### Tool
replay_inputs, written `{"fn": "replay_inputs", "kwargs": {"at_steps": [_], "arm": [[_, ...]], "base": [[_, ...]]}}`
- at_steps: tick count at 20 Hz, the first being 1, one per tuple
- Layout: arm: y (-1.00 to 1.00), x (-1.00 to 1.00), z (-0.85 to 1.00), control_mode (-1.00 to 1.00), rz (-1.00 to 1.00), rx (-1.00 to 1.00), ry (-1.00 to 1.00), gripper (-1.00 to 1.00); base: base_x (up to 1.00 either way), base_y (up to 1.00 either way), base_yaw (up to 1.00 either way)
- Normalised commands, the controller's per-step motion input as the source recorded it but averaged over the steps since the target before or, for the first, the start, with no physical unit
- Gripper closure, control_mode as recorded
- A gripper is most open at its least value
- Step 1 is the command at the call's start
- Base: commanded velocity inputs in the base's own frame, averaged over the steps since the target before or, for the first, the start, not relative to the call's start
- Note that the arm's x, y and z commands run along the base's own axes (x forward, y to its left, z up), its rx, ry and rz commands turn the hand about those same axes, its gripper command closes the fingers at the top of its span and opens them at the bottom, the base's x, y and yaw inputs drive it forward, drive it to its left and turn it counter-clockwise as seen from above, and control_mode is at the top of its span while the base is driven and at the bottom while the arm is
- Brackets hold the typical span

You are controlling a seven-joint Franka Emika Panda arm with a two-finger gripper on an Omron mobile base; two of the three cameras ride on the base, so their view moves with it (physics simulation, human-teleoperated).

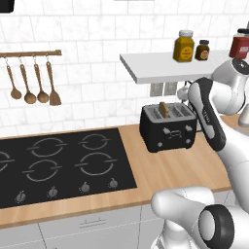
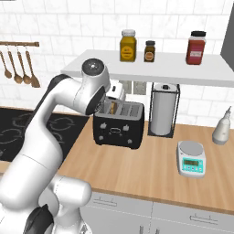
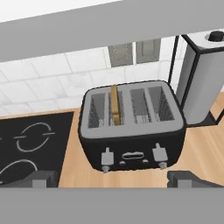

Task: Start the toaster. Once the lever pops up, take the bread to the plate on the dining counter.

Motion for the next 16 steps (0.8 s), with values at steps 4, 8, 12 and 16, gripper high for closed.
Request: {"fn": "replay_inputs", "kwargs": {"at_steps": [4,8,12,16], "arm": [[0.00,0.00,-0.33,-1.00,0.00,-0.04,-0.04,-1.00],[0.00,0.00,-0.33,-1.00,0.00,-0.04,0.00,-1.00],[0.00,0.02,-0.27,-1.00,0.00,-0.06,0.00,-1.00],[0.00,0.11,-0.13,-1.00,0.00,-0.05,0.00,-1.00]], "base": [[0.00,0.00,0.00],[0.00,0.00,0.00],[0.00,0.00,0.00],[0.00,0.00,0.00]]}}
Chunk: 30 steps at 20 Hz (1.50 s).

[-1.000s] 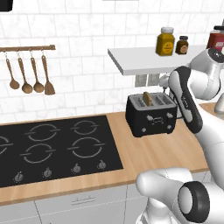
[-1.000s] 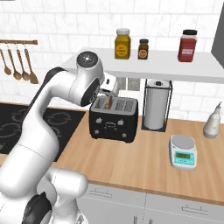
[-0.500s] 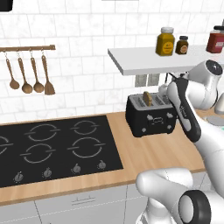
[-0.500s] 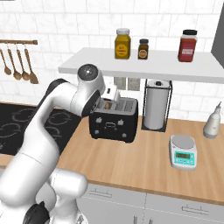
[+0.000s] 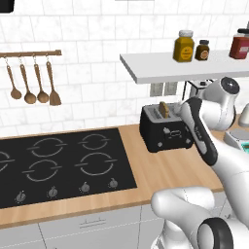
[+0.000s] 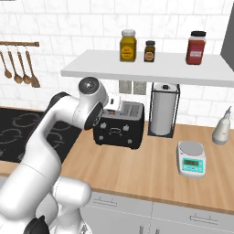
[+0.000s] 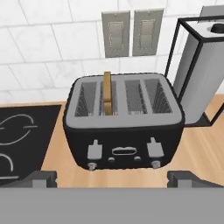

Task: Start the toaster. Once the lever pops up, take the bread to the plate on the dining counter.

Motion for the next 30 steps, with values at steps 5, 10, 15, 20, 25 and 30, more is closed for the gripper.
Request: {"fn": "replay_inputs", "kwargs": {"at_steps": [5,10,15,20,25,30], "arm": [[0.00,0.06,-0.01,-1.00,0.00,0.00,0.00,-1.00],[0.00,0.11,-0.07,-1.00,0.00,0.00,-0.01,-1.00],[0.01,0.24,-0.16,-1.00,0.00,0.00,0.00,-1.00],[0.00,0.17,-0.32,-1.00,0.00,0.00,0.00,-1.00],[0.04,0.24,-0.24,-1.00,0.00,0.00,-0.01,-1.00],[0.07,0.47,-0.08,-1.00,0.00,0.01,-0.01,-1.00]], "base": [[0.00,0.00,0.00],[0.00,0.00,0.00],[0.00,0.00,0.00],[0.00,0.00,0.00],[0.00,0.00,0.00],[0.00,0.00,0.00]]}}
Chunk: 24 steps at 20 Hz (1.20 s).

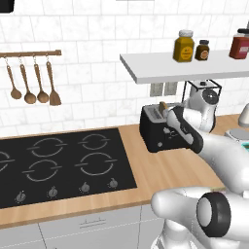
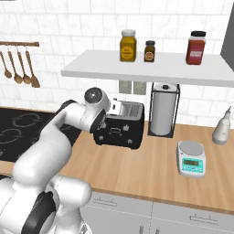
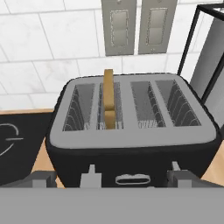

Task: Start the toaster. Once the lever pops up, take the bread to the plate on the dining counter.

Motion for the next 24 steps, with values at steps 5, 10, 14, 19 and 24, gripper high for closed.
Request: {"fn": "replay_inputs", "kwargs": {"at_steps": [5,10,14,19,24], "arm": [[0.05,0.41,-0.10,-1.00,0.00,0.02,0.00,-1.00],[0.00,0.18,-0.22,-1.00,0.01,0.01,0.00,-1.00],[0.00,0.14,-0.33,-1.00,0.00,0.00,0.00,-1.00],[0.00,0.15,-0.16,-1.00,0.00,0.00,-0.02,-1.00],[0.00,0.26,-0.04,-1.00,0.00,0.00,0.00,-1.00]], "base": [[0.00,0.00,0.00],[0.00,0.00,0.00],[0.00,0.00,0.00],[0.00,0.00,0.00],[0.00,0.00,0.00]]}}
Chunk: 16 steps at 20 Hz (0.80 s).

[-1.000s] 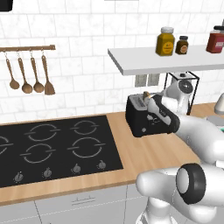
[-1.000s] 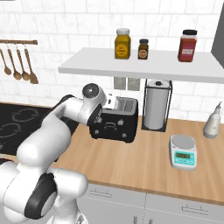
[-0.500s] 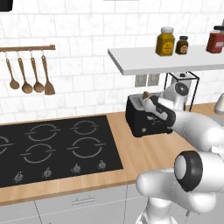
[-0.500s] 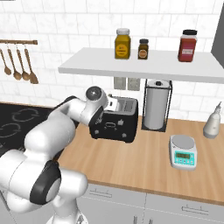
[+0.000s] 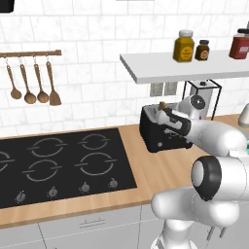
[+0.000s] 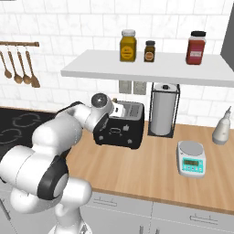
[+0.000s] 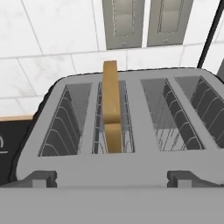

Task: Start the toaster. Once the lever pops up, take the bread to the plate on the dining counter.

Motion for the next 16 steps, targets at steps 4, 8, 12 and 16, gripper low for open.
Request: {"fn": "replay_inputs", "kwargs": {"at_steps": [4,8,12,16], "arm": [[0.00,0.25,0.00,-1.00,0.00,0.00,0.00,-1.00],[0.00,0.23,0.00,-1.00,0.00,0.00,0.00,-1.00],[0.00,0.24,-0.01,-1.00,0.00,0.00,0.00,-1.00],[0.00,0.21,0.00,-1.00,0.00,0.00,0.00,-1.00]], "base": [[0.00,0.00,0.00],[0.00,0.00,0.00],[0.00,0.00,0.00],[0.00,0.00,0.00]]}}
